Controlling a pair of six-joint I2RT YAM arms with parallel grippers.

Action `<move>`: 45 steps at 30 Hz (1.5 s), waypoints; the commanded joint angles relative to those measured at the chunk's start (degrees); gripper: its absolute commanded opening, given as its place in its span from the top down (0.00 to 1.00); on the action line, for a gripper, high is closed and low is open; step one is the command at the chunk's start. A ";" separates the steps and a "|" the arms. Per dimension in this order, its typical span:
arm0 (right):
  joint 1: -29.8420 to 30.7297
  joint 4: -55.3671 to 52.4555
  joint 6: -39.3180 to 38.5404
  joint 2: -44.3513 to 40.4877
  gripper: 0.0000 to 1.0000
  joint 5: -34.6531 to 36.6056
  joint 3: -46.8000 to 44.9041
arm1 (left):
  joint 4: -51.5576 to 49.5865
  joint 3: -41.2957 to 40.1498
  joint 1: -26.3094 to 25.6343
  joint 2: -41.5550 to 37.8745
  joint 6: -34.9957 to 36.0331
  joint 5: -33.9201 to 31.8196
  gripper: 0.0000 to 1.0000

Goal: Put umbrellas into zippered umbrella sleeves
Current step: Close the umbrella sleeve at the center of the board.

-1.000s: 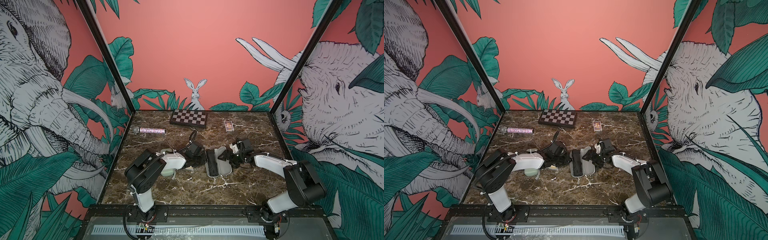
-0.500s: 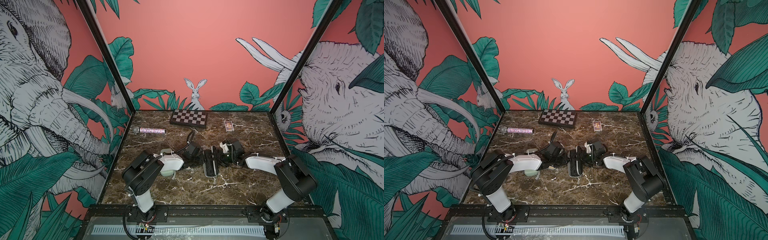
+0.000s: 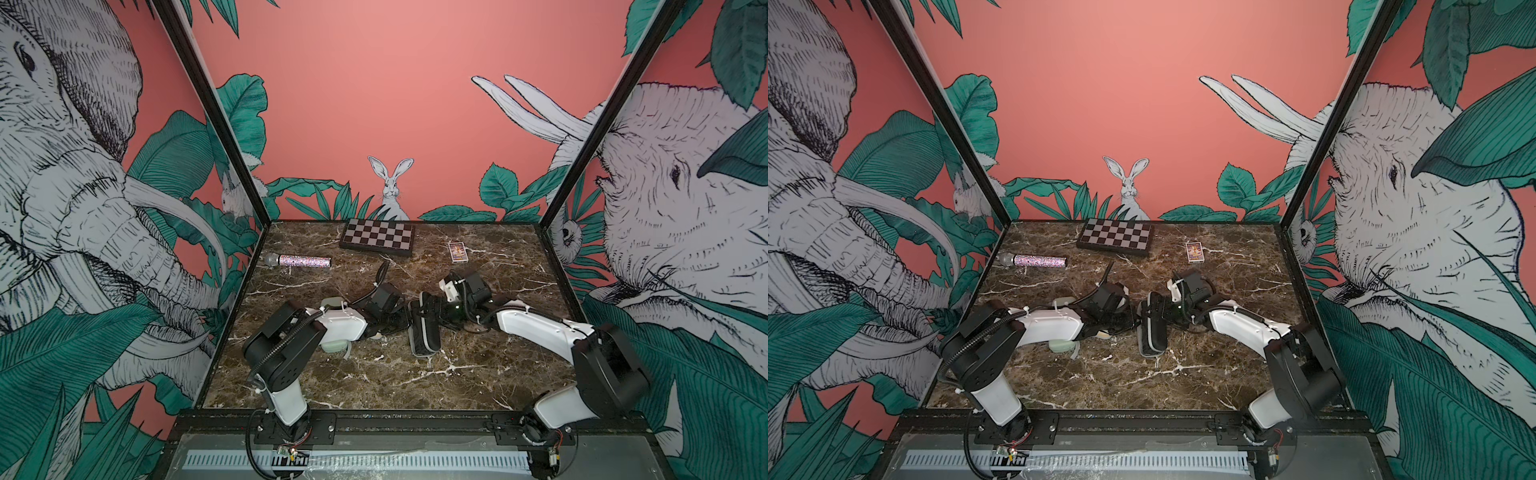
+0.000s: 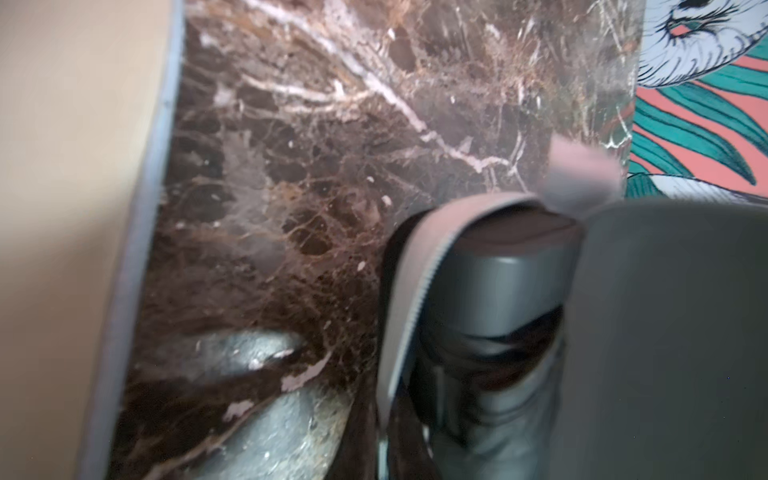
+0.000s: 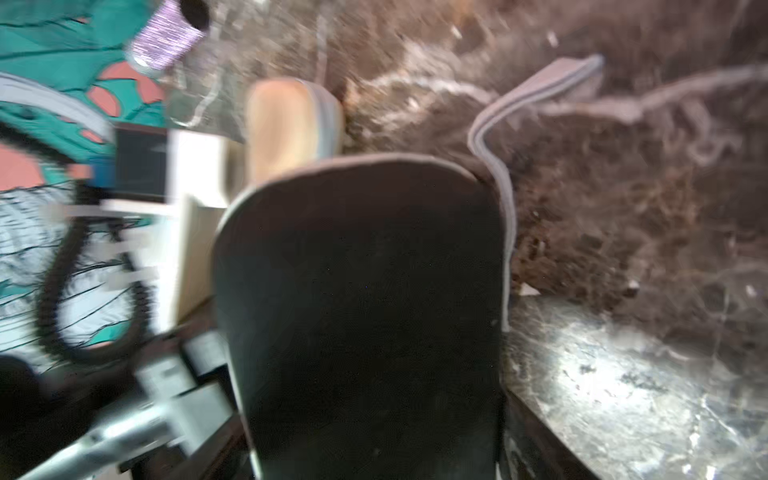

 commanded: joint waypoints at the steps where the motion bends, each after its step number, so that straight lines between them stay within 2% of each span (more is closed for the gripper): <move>1: 0.90 -1.52 -1.87 -0.40 0.15 1.33 1.17 | 0.74 0.41 -0.17 -1.35 0.61 0.36 0.91; 3: -0.26 -1.74 -2.22 -2.37 0.13 1.54 0.12 | 0.68 0.32 -0.15 -1.16 0.67 0.47 0.91; 8: -2.96 -0.84 -1.72 -5.03 0.08 -3.49 -0.75 | 0.69 0.49 -0.16 -0.39 0.99 0.57 0.91; 11: -4.28 -1.37 -2.51 -5.85 0.03 -2.69 -0.04 | 0.41 0.67 -0.21 -0.15 1.19 0.48 0.92; 14: -4.89 -2.60 -3.99 -4.45 0.02 -2.79 1.91 | -0.08 1.20 -0.14 0.11 1.41 0.65 0.92; 18: -4.47 -0.40 -2.32 -3.11 0.01 -4.07 1.87 | -0.63 1.64 -0.15 0.02 1.81 0.66 0.92; 24: -2.09 -1.30 -0.48 -6.61 0.02 -4.04 2.48 | 0.07 1.19 -0.18 0.14 1.37 0.40 0.92; 33: 0.47 8.19 3.97 -0.94 0.02 -4.12 -1.38 | -0.18 0.65 0.18 -2.04 2.63 0.08 0.90; 35: 0.55 10.05 4.52 1.84 0.02 -4.19 -1.75 | 1.05 -0.59 1.34 -2.86 2.95 1.45 0.86; 39: 0.52 12.81 5.65 4.11 0.03 -3.92 -3.98 | 4.06 -3.51 5.79 -5.49 4.71 8.49 0.63; 42: 0.52 12.87 5.74 4.03 0.03 -3.65 -4.38 | 2.71 -5.25 7.54 -7.73 6.51 10.91 0.54; 45: 0.56 12.87 5.74 4.21 0.03 -4.13 -4.11 | 10.41 -6.59 7.09 -6.63 2.16 13.97 0.46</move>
